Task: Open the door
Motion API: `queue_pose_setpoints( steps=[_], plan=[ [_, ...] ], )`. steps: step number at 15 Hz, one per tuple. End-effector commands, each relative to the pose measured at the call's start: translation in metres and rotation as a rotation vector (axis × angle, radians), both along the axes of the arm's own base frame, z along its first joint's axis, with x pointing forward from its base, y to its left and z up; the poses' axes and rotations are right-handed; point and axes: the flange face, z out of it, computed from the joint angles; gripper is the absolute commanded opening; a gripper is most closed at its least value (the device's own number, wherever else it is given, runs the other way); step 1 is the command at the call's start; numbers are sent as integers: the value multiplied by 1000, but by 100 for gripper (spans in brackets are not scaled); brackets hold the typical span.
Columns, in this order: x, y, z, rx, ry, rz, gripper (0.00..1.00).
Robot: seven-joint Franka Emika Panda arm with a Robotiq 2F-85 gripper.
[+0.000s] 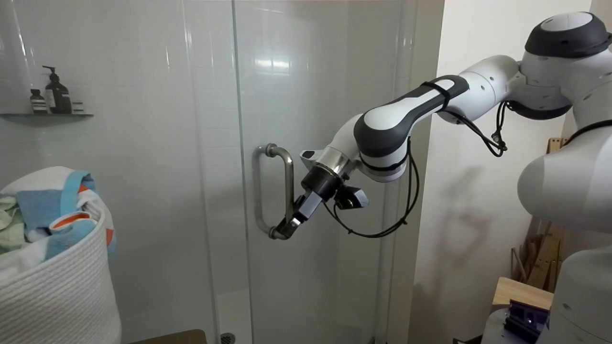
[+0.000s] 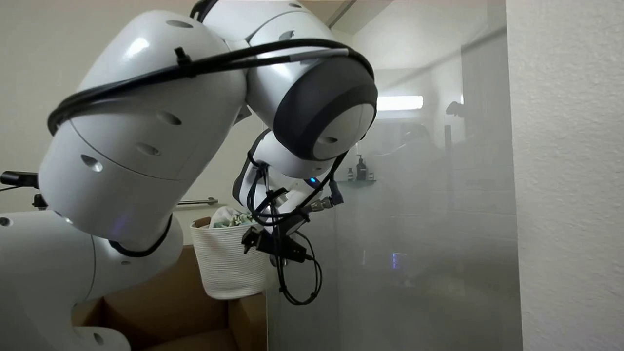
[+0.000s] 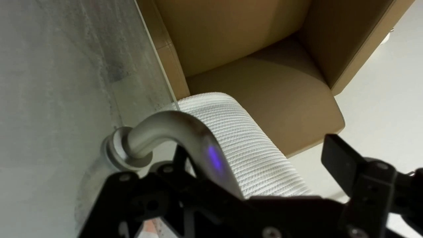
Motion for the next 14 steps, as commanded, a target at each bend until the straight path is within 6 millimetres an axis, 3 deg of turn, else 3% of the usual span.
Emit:
queue_pose_setpoints(
  steps=[1, 14],
  plan=[
    [0, 0, 0, -3, 2, 6, 100],
    [-20, 17, -9, -32, 124, 60, 100]
  ],
)
